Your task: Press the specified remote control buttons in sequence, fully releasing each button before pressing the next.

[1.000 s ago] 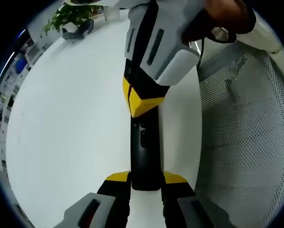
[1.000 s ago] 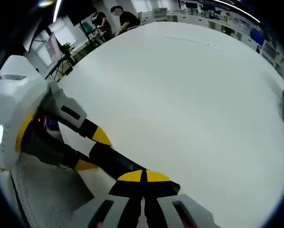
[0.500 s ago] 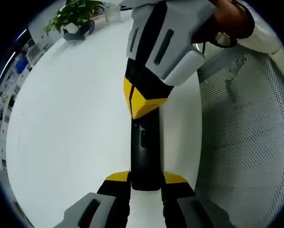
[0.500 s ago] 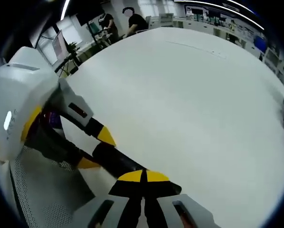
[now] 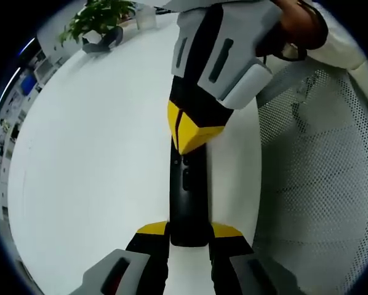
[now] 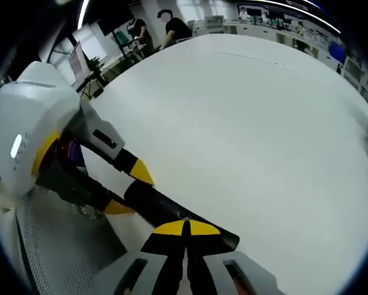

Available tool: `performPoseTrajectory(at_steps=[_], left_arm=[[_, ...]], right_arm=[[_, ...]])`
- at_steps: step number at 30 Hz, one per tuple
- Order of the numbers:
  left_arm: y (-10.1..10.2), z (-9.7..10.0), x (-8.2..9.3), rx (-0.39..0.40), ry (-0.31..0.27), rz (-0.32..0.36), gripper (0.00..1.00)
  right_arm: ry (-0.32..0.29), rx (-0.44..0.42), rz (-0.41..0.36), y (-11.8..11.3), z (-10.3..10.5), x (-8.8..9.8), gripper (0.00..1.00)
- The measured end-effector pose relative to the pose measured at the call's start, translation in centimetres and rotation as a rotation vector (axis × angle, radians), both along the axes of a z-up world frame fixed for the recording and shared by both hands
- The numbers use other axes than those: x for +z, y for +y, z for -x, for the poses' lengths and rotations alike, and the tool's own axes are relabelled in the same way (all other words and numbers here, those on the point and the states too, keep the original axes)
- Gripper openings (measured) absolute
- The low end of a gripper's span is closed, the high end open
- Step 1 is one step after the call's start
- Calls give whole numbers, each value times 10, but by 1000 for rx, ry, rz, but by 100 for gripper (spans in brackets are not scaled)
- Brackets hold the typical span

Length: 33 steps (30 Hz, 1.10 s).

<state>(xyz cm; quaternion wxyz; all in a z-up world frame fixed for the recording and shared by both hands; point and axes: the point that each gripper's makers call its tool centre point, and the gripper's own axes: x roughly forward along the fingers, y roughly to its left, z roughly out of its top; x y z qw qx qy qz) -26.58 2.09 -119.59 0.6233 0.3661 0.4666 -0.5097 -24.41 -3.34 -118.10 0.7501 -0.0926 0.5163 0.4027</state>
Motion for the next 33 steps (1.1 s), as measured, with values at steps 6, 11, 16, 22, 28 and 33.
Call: performPoseTrajectory(at_steps=[6,11,16,22,28,33], left_arm=[[0,0,0,-4,1,-1,23],[0,0,0,-5,0,0,23],[0,0,0,-3,-3,1,23],[0,-1,0,-9,-1,-8,23],[-1,-1,-1,-10,4,-22,23],[-1,-1,-1,-9,11,-41,23]], right_arm=[[15,-4,1,-1,2,0,0],[8,0,0,-2,4,-1,0],[16,-1,14,-2,4,-2,0],[-1,-1,25,-2,4,-3,0],[-8,-17,22,-2,2,-3,0],[-3,-27,5,-2,2,-2,0]])
